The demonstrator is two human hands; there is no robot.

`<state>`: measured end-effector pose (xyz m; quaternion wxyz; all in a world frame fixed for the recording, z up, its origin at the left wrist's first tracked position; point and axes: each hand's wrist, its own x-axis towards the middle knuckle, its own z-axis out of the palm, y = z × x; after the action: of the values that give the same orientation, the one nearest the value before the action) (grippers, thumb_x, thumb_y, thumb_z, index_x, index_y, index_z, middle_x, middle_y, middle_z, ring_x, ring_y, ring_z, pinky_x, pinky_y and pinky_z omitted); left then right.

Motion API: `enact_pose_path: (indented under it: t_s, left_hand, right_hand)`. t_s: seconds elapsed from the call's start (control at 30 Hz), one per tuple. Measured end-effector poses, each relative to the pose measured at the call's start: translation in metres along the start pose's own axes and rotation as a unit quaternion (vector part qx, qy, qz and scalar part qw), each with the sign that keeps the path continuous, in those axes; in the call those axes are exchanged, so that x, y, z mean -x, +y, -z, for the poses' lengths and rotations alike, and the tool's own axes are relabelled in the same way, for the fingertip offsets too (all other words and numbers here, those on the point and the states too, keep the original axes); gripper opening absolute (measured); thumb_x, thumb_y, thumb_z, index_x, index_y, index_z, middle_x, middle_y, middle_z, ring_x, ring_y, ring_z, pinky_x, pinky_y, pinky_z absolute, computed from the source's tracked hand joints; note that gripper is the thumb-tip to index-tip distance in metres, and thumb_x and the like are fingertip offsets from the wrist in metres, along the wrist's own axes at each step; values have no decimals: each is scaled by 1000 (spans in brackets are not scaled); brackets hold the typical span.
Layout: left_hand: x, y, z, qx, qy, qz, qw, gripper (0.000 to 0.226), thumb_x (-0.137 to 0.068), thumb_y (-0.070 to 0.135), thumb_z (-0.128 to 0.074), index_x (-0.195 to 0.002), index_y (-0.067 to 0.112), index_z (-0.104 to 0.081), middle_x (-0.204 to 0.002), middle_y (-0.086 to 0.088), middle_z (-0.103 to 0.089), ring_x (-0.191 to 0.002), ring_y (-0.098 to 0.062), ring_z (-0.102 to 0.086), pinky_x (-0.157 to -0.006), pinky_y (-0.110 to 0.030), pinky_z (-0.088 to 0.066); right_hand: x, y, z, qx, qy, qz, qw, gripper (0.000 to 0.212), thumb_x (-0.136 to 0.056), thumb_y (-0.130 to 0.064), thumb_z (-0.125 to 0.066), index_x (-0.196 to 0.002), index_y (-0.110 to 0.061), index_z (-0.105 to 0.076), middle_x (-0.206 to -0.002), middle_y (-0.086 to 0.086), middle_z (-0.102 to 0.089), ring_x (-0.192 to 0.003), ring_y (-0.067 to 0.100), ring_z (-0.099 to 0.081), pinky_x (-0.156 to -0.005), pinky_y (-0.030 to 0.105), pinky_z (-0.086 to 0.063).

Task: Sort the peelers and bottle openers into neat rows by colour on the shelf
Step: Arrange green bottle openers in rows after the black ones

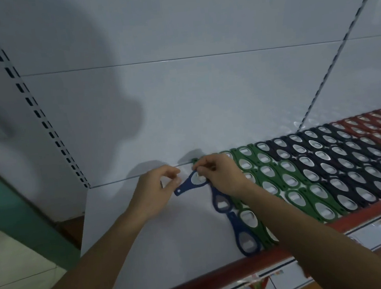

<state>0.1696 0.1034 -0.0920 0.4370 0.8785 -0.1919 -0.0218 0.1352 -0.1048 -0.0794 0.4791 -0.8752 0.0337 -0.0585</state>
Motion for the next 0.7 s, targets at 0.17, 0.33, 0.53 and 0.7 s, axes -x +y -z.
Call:
enact_pose_path:
  t_s: [0.17,0.33,0.53,0.7]
  left_hand:
    - [-11,3,-3,19,-65,18,998,17,-90,19,-76,-93,23,-61,-81,7,-76,-74,-7,-66,-72,-26,-51]
    - [-28,0,-12,-46,-8,21,999,22,-86,12,-76,-80,22,-57,-71,3,-66,-62,-13,-59,-59,-29,-47]
    - [-22,-5,-29,-150,-18,-70,986,20,-91,16,-67,-108,24,-62,-97,5,-64,-78,-18,-62,-67,-34,-53]
    - [-24,-7,-32,-205,-35,-95,974,25,-100,29,-60,-122,21,-68,-120,6,-52,-99,-19,-61,-78,-35,-53]
  right_hand:
    - [-35,-2,-6,13,-29,19,999,5,-93,-14,-73,-96,-14,-76,-84,0,-75,-73,12,-69,-71,28,-57]
    - [-41,4,-3,33,41,27,998,10,-98,-16,-66,-99,-24,-72,-92,-12,-73,-82,0,-67,-73,13,-53]
    - [-39,11,13,-22,89,38,995,27,-97,-3,-60,-98,-27,-72,-96,-15,-72,-87,-5,-66,-76,9,-49]
    - [-34,29,25,45,69,53,995,29,-96,-4,-61,-91,-30,-72,-95,-17,-73,-87,-1,-67,-74,13,-52]
